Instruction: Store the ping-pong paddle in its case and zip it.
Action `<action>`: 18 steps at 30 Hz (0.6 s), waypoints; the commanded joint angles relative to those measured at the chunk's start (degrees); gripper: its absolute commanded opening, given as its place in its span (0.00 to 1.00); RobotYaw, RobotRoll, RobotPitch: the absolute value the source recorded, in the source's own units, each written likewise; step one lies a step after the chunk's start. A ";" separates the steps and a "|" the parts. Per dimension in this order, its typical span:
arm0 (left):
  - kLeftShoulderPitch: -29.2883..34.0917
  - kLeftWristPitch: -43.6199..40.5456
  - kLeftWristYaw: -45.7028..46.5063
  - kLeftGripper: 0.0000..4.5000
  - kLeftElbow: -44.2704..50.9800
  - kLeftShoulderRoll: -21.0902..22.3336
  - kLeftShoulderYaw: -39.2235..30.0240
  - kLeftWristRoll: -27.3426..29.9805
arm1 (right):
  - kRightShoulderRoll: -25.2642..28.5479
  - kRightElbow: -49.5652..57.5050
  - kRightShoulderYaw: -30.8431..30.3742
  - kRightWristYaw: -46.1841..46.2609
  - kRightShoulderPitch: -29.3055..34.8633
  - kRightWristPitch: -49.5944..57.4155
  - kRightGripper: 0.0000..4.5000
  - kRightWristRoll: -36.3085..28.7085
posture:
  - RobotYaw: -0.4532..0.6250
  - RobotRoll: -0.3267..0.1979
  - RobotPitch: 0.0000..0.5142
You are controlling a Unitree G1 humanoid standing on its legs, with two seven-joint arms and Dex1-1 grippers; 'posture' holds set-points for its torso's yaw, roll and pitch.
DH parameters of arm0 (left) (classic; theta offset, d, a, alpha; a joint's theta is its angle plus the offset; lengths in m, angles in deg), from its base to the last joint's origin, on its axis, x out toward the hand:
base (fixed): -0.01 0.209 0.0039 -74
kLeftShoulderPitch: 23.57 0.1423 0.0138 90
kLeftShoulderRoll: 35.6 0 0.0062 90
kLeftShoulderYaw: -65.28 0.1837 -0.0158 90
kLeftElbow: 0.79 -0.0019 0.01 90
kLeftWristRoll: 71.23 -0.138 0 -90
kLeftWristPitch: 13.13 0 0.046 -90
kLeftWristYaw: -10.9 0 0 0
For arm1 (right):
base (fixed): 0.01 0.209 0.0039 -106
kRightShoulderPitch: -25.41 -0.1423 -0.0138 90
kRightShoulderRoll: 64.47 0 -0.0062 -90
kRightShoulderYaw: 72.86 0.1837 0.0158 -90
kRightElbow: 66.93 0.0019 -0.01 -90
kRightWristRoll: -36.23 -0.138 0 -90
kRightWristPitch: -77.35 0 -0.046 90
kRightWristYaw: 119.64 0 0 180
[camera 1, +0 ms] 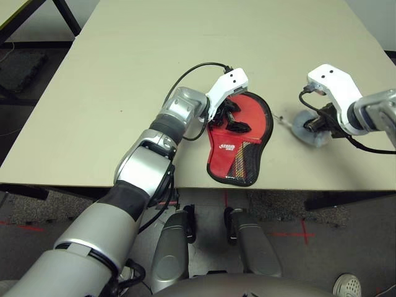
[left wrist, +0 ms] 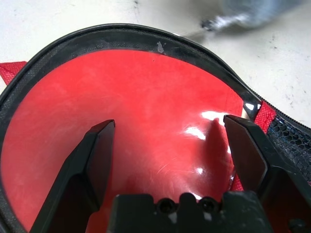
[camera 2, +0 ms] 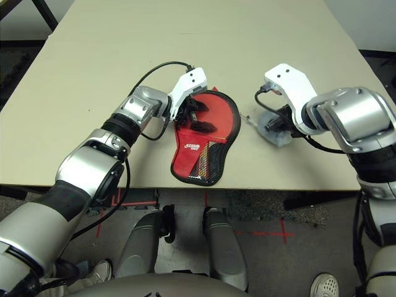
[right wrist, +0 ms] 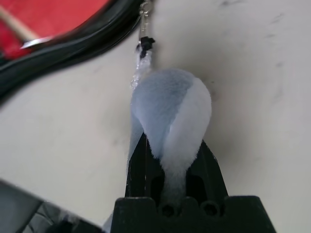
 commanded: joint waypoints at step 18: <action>0.12 -0.42 1.53 1.00 -5.21 -1.72 0.45 -2.10 | 11.18 30.10 16.85 -4.47 26.78 3.66 0.03 -24.02 | 0.24 0.62 0.47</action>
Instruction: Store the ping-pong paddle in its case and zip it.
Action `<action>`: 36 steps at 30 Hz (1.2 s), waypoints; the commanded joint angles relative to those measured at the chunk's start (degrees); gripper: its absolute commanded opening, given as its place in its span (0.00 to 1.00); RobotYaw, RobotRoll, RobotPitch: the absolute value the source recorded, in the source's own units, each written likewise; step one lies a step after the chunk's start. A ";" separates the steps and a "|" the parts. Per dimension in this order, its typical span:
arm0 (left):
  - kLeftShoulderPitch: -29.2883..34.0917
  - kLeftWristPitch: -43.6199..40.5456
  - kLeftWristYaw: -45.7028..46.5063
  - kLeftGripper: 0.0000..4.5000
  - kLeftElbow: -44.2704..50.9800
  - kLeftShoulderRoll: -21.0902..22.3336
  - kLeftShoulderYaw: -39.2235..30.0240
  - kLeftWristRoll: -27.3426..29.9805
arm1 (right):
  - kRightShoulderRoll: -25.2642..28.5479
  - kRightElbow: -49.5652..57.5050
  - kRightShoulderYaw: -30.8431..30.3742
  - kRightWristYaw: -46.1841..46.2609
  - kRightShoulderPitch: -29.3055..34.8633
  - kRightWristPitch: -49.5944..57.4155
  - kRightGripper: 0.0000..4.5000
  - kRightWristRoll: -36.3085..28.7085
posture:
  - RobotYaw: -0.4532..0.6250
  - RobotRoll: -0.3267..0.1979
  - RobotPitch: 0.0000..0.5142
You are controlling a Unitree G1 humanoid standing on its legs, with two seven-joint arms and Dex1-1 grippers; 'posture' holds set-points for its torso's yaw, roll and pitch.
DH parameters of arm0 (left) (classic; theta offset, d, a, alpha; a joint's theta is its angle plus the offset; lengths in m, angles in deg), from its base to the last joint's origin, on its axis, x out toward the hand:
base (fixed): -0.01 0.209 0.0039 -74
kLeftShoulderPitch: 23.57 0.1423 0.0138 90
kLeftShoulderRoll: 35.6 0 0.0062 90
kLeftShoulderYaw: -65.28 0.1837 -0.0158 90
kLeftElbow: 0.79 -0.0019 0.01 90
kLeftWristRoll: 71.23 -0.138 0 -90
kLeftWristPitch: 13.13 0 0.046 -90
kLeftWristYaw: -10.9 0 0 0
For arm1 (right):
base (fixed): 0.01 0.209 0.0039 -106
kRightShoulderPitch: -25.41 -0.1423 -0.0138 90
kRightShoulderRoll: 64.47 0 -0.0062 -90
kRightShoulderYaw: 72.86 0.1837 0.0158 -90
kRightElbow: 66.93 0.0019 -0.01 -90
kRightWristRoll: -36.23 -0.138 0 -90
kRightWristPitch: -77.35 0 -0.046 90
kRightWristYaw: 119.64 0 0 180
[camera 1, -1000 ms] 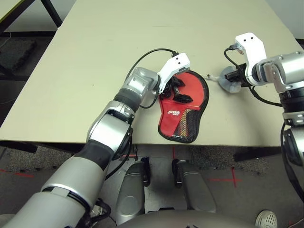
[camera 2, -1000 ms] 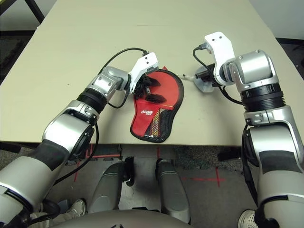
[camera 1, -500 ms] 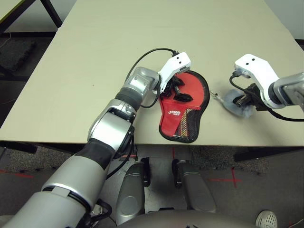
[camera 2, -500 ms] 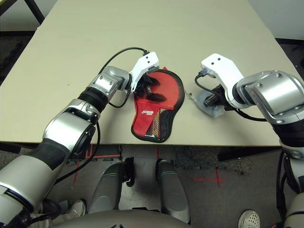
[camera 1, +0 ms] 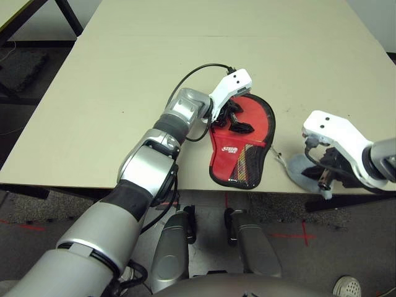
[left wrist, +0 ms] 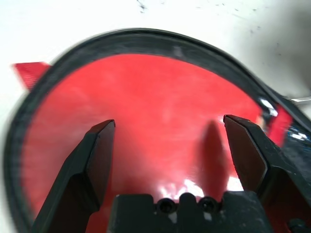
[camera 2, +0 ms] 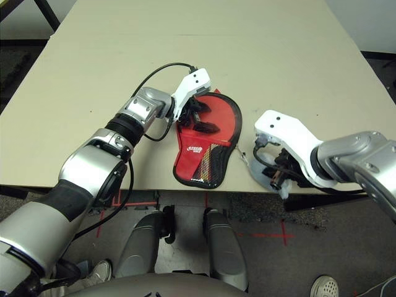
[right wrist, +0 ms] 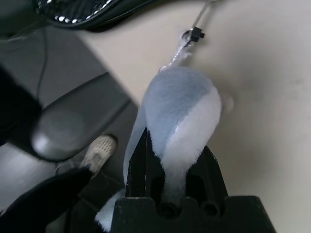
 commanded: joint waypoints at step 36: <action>10.01 -8.07 -14.77 1.00 14.96 6.16 16.54 -8.82 | -9.03 -11.34 -17.13 3.82 -14.94 -5.52 0.03 5.95 | 0.25 0.62 0.49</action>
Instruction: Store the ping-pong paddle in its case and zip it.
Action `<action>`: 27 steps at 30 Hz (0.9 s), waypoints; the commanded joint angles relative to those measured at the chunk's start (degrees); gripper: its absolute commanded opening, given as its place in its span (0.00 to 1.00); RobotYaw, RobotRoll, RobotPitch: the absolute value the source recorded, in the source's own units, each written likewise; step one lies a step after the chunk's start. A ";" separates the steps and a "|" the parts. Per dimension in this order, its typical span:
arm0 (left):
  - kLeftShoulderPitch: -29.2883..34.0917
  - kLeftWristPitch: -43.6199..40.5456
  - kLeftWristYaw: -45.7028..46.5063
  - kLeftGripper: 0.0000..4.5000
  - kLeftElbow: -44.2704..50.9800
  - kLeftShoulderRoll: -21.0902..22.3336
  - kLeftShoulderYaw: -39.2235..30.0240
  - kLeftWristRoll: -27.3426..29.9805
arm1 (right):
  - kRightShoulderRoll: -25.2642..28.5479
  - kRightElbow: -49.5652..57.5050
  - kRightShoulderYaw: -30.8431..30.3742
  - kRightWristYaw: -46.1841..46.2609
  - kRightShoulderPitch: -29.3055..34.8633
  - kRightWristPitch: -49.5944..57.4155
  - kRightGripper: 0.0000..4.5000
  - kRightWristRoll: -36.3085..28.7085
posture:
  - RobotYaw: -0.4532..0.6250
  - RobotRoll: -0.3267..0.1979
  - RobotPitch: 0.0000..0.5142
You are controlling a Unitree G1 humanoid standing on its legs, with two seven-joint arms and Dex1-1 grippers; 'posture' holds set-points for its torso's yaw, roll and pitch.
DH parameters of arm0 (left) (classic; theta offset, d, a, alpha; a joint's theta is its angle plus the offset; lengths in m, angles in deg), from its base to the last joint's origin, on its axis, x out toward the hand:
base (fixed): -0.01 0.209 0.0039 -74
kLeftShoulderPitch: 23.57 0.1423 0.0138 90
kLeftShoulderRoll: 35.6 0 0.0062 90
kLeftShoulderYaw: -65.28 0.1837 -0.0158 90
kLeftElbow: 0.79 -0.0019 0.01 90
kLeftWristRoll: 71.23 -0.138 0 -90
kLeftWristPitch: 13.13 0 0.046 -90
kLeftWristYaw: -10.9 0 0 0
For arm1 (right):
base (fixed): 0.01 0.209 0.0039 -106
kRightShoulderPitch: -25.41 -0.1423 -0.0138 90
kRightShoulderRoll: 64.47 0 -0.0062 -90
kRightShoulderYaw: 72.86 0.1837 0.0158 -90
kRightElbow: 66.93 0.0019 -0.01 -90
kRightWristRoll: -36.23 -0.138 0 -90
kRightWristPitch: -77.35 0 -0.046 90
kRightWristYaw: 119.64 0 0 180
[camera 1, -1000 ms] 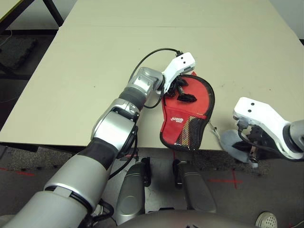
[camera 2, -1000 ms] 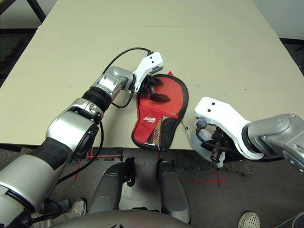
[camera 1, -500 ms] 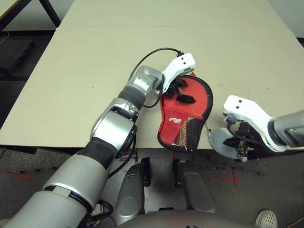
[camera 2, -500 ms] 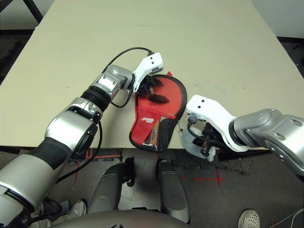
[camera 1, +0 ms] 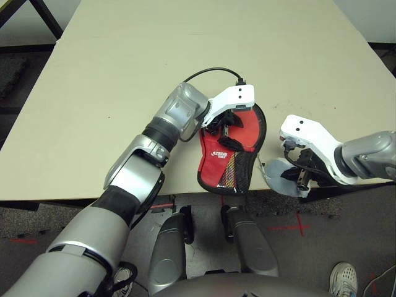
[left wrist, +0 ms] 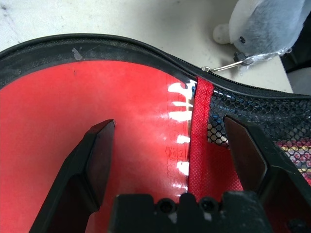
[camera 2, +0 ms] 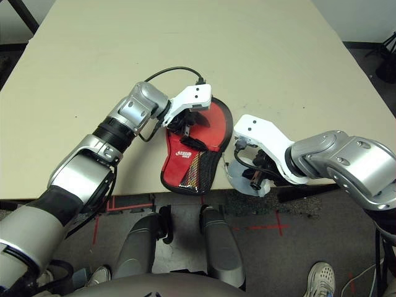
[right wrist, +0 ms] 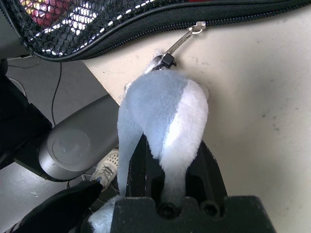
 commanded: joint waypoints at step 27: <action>0.48 -1.76 7.38 1.00 -10.82 -5.27 -2.96 0.56 | 10.66 2.79 5.09 -12.41 5.01 -9.91 0.50 -4.59 | 0.25 0.62 0.51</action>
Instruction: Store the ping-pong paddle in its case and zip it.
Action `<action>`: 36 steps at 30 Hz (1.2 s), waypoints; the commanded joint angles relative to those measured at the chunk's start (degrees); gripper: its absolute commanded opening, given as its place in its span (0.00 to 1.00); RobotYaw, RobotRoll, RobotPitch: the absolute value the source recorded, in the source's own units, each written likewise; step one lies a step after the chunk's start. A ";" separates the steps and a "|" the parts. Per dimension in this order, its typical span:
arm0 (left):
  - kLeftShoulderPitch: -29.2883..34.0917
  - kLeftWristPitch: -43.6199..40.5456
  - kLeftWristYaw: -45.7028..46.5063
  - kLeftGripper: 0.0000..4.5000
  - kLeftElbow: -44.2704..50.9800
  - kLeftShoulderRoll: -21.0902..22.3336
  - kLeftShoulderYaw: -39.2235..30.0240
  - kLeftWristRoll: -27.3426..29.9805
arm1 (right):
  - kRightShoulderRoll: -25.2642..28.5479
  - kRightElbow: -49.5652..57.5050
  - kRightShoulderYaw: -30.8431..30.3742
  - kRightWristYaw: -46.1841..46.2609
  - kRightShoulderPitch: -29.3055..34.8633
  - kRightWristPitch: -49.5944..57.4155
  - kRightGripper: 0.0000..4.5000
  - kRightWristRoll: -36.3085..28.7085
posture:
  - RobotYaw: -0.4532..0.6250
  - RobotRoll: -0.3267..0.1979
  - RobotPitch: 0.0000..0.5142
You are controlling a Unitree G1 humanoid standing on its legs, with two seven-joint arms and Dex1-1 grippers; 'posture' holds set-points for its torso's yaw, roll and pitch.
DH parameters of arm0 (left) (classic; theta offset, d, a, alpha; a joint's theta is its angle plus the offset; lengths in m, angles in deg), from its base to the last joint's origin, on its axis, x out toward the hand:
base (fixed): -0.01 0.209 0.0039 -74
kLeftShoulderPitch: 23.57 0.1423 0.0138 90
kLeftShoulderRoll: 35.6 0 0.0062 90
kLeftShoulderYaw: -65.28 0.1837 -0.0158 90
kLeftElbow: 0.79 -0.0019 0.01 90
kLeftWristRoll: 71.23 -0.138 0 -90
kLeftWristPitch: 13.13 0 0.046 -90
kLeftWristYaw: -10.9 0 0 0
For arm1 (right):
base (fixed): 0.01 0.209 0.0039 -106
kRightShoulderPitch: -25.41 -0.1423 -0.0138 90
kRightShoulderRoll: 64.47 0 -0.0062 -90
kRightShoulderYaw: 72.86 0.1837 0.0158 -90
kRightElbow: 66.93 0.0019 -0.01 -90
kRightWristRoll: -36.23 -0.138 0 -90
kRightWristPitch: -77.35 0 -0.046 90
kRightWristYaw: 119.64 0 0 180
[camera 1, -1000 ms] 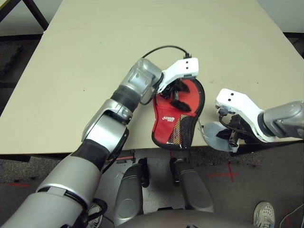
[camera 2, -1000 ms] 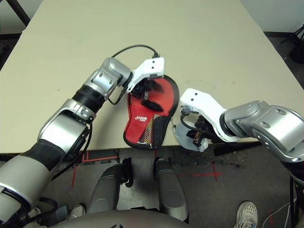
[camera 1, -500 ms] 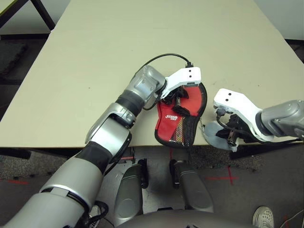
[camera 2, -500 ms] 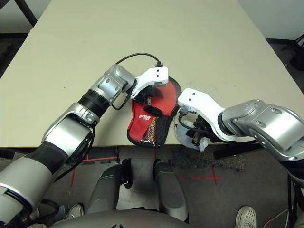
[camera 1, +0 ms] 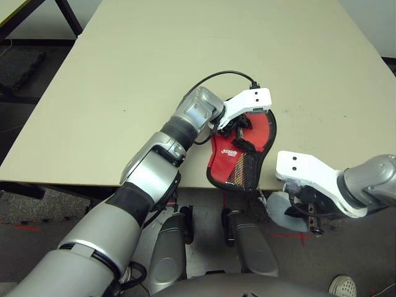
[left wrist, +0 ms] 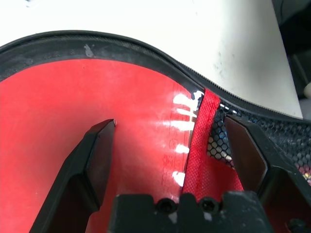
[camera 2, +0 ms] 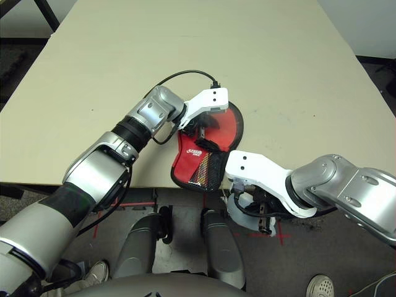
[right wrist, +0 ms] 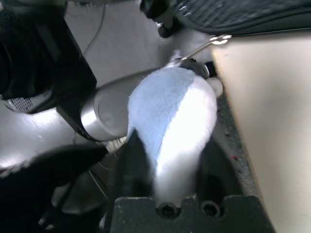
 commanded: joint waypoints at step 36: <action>24.69 30.79 59.35 1.00 8.16 16.01 -39.46 13.69 | -33.16 -103.55 34.76 39.59 -22.00 -80.53 0.99 28.76 | 0.37 0.62 0.52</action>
